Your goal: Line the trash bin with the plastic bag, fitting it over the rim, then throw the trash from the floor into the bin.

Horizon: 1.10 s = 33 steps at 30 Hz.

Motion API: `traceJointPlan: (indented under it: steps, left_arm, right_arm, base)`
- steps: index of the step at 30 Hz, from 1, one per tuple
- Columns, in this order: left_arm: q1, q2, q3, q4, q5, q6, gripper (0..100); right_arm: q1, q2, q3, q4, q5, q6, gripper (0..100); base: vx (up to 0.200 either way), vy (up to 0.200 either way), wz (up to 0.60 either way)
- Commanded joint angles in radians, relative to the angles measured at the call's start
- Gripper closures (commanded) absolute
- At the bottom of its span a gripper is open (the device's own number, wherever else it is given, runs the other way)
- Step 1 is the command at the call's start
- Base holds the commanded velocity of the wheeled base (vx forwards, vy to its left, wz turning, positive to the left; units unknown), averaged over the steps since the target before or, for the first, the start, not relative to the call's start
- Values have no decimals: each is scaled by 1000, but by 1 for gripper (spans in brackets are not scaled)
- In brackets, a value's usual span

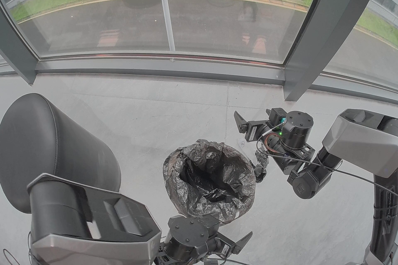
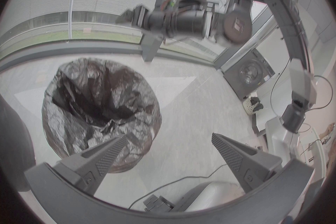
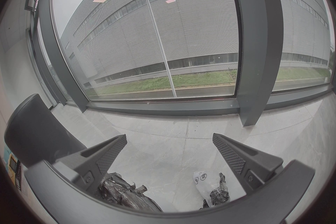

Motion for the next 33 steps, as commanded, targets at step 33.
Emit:
traceJointPlan:
  steps: [33]
  left_arm:
    - [605, -566, 174, -100, -139, -96, 0]
  right_arm:
    - [-125, 222, -187, 303, 65, -82, 0]
  base:
    - [0, 0, 0]
